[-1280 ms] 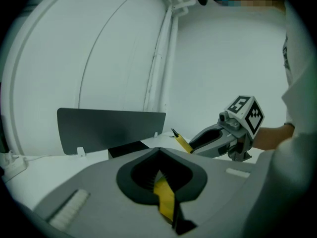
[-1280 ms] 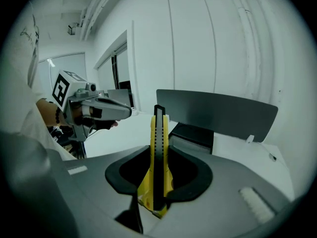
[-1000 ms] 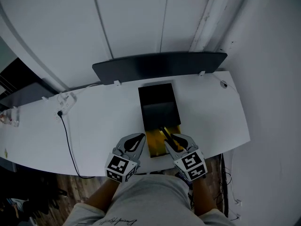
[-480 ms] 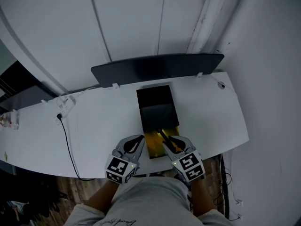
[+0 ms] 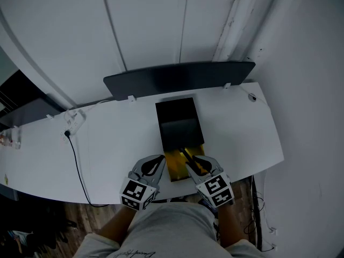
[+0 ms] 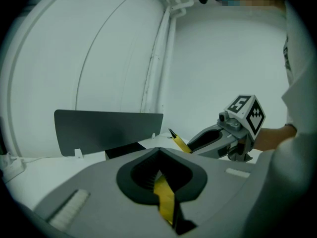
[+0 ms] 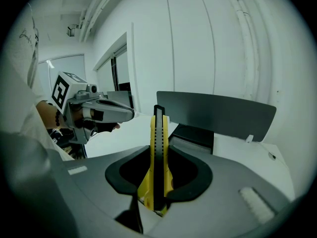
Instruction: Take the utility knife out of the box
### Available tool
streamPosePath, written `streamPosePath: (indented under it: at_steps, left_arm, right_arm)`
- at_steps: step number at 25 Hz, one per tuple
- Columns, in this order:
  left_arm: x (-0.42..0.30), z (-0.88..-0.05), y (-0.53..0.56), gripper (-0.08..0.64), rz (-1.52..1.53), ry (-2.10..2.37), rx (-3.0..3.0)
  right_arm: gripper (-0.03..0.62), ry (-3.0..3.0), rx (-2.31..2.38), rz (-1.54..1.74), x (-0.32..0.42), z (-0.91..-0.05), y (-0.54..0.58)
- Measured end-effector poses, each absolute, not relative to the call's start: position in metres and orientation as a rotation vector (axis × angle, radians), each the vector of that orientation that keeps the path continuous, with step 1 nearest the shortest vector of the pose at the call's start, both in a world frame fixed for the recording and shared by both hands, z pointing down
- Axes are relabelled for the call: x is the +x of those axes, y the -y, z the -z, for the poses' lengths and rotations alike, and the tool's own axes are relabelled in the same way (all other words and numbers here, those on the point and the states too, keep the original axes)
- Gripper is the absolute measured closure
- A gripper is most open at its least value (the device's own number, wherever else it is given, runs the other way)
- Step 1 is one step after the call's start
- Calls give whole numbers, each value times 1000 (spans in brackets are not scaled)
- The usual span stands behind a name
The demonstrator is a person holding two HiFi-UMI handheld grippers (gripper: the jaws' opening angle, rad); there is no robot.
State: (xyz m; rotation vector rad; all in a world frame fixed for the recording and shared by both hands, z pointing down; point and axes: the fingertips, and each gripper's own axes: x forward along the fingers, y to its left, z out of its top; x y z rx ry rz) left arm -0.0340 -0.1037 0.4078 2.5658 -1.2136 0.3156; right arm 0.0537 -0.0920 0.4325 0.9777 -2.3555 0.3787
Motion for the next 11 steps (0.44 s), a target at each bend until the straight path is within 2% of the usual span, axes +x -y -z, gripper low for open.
streamPosePath:
  at_steps: [11]
  left_arm:
    - [-35,-410,109,560,-317,1209,2566]
  right_arm:
    - [461,2352,975,-376,52,-434,97]
